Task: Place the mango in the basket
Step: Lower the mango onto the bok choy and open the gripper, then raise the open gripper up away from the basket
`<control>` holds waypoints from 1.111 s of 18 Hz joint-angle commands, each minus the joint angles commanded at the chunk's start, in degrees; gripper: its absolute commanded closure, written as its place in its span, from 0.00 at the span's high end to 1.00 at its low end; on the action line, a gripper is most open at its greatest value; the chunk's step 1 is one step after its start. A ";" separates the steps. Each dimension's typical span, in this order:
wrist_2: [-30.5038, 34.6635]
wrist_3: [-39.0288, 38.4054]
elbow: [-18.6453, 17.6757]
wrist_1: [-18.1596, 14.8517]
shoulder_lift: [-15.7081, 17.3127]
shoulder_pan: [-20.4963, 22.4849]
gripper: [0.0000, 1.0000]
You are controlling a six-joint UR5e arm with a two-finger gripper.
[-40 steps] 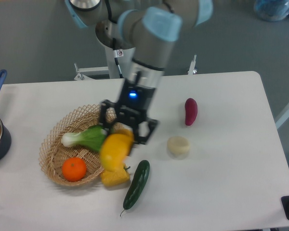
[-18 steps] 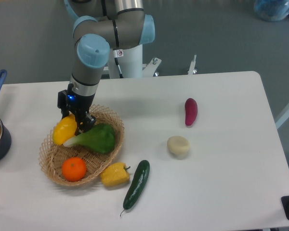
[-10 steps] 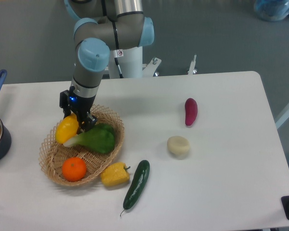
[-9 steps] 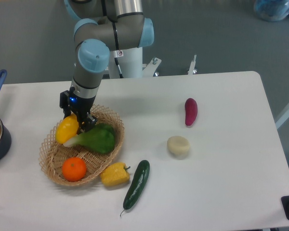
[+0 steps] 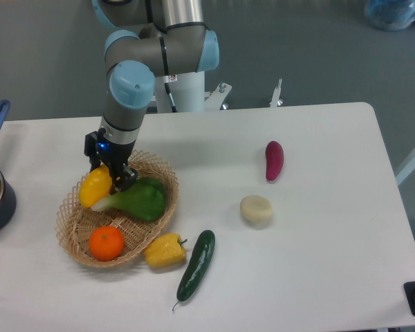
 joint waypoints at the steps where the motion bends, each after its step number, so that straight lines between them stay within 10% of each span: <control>1: 0.00 0.00 0.09 0.00 0.00 0.00 0.96; 10: 0.09 -3.59 7.63 -0.44 3.16 1.05 1.00; 20: 12.39 -6.25 17.22 -0.70 10.72 14.05 1.00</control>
